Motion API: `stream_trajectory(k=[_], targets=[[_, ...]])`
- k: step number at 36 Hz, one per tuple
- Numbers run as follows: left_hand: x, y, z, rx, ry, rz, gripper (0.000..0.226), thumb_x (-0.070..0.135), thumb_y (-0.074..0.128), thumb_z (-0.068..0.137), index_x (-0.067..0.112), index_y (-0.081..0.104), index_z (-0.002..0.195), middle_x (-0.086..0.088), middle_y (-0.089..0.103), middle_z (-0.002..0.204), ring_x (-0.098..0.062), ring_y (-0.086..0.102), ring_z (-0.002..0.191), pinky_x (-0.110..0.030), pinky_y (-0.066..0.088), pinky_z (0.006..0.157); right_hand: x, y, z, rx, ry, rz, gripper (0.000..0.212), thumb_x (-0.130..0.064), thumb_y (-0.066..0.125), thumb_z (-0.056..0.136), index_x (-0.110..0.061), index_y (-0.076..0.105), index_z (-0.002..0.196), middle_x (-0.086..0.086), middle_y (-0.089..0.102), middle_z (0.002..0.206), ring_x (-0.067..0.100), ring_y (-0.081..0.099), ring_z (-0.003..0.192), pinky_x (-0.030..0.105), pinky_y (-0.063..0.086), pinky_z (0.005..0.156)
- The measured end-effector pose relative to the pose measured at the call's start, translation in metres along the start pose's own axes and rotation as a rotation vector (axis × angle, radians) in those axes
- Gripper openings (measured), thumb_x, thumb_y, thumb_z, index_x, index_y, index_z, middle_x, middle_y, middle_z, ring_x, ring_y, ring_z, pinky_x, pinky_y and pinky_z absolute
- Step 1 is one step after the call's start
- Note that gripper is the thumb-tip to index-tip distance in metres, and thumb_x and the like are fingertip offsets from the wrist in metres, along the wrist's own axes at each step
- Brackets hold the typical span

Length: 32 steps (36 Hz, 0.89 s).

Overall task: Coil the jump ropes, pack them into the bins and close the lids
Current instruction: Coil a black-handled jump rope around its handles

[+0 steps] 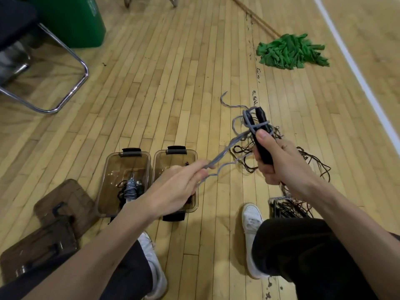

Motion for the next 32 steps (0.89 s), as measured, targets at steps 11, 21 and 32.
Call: stream_trajectory(k=[11, 21, 32], targets=[[0.024, -0.018, -0.01, 0.14, 0.3, 0.359, 0.051, 0.047, 0.024, 0.104, 0.021, 0.062, 0.126, 0.01, 0.067, 0.097, -0.016, 0.063, 0.074, -0.04, 0.055, 0.06, 0.036, 0.003, 0.012, 0.063, 0.138, -0.24, 0.053, -0.063, 0.051, 0.093, -0.013, 0.05, 0.075, -0.004, 0.037, 0.052, 0.013, 0.027, 0.042, 0.023, 0.025, 0.04], [0.023, -0.029, -0.025, 0.204, 0.524, 0.579, 0.018, 0.02, 0.07, 0.091, 0.017, 0.066, 0.107, 0.003, 0.058, 0.081, -0.01, 0.048, 0.065, -0.03, 0.05, 0.043, 0.058, 0.046, 0.0, -0.339, 0.241, -0.636, 0.052, -0.061, 0.047, 0.096, -0.014, 0.054, 0.076, -0.004, 0.044, 0.056, 0.007, 0.035, 0.04, 0.017, 0.033, 0.042], [0.006, -0.034, -0.018, 0.069, 0.24, 0.232, 0.043, 0.053, 0.036, 0.098, 0.026, 0.07, 0.1, 0.025, 0.058, 0.089, -0.002, 0.056, 0.082, -0.033, 0.05, 0.074, 0.054, 0.082, -0.015, -0.634, 0.164, -0.698, 0.049, -0.065, 0.05, 0.092, -0.018, 0.053, 0.079, -0.004, 0.044, 0.065, 0.006, 0.039, 0.051, 0.02, 0.037, 0.053]])
Point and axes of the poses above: each hand's wrist, its own z-axis towards the middle knuckle, its own y-axis out of the palm, x = y × z, the point moved 3 cm from there along z, towards the middle knuckle
